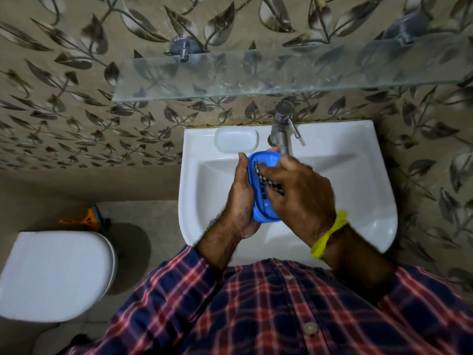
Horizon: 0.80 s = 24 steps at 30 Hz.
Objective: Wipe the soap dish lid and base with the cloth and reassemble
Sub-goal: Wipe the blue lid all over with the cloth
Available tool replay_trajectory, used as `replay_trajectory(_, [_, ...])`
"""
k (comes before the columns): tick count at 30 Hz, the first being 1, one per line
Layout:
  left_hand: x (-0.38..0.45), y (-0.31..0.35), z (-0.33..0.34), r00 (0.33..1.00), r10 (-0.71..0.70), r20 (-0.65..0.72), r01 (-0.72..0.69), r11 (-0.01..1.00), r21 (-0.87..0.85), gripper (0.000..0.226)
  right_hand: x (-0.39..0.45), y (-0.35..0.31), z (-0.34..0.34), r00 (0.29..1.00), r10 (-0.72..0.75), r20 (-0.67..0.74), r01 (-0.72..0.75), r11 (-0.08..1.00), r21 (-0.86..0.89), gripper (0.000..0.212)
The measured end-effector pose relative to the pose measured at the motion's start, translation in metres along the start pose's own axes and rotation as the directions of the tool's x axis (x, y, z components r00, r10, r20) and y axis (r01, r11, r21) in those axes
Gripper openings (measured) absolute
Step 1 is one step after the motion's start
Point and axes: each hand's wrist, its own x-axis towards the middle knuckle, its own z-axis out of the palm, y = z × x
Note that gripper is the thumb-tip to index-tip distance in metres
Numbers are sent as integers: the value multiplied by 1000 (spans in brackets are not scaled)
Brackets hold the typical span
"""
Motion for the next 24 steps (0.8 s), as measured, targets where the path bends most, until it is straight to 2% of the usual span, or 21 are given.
replay_trajectory(3, [1,9,-2,1000,24,11,-24,999,22,71,4,-10,3,991,-99,85,93,993,68,40])
replay_trajectory(5, [0,12,-3,999,43,32,-44,999,26,71,-4,-6,-2,976,-164,142,160,986,39,41])
replay_trajectory(8, [0,8,2,999,36,-8,-36,999,25,71,5,2,-8,996,-43,84,43,999,5,37])
replay_trajectory(12, [-1,21,0,999,36,33,-36,999,2,74,-2,-8,-4,962,-205,181,198,979,57,36])
replay_trajectory(13, [-1,22,-1,998,41,39,-41,999,4,74,-8,-8,-5,963,-196,184,188,980,63,37])
replay_trajectory(16, [-1,15,4,1000,24,1,-24,1000,21,74,-4,-6,-6,993,-43,107,38,998,49,37])
replay_trajectory(17, [-1,14,4,1000,6,-1,-6,1000,12,74,-2,-7,-6,990,-63,126,55,997,60,36])
replay_trajectory(20, [-2,20,-2,999,2,46,-2,1000,-16,77,-10,-5,-11,937,-253,241,236,967,98,35])
replay_trajectory(21, [-3,21,-3,999,5,53,-5,1000,-6,76,-12,-1,-13,930,-267,252,249,963,100,35])
replay_trajectory(24, [-6,20,1,1000,-3,23,3,1000,28,76,-8,-2,-18,955,-189,230,174,981,82,35])
